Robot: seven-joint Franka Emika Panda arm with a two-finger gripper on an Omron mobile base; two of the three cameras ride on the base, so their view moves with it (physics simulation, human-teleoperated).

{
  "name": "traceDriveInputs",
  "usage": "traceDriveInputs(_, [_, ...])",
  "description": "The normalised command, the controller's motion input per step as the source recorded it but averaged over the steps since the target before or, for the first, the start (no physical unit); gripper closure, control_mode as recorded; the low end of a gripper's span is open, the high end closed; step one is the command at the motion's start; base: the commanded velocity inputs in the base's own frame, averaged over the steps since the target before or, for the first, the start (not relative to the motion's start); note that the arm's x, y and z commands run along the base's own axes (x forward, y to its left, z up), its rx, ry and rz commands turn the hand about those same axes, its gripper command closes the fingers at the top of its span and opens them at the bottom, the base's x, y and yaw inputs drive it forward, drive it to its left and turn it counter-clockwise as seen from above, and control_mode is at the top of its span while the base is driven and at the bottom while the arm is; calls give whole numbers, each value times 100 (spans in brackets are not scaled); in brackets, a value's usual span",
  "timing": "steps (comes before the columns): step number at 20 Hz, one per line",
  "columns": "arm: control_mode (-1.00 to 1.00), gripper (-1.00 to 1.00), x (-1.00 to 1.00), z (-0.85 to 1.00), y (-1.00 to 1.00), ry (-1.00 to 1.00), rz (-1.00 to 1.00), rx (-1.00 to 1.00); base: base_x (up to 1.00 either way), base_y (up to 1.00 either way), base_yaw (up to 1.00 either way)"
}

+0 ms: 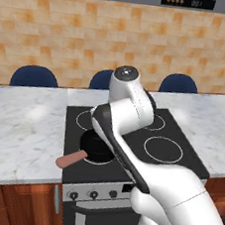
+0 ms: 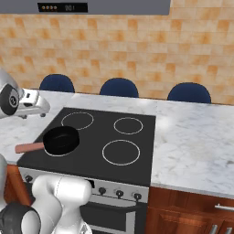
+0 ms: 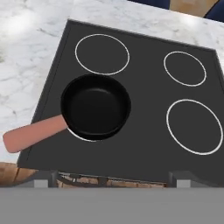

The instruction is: Turn on the front left burner of the stove.

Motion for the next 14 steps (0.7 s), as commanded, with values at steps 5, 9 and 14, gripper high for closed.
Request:
traceDriveInputs(5, [-100, -100, -18, -22, 89, -3, -4, -6, 0, 0, 0])
traceDriveInputs(9, [-100, -100, 0, 0, 1, 0, 0, 0, 0, 0, 0])
traceDriveInputs(14, [-100, -100, 0, -43, 49, -16, 0, -1, 0, 0, 0])
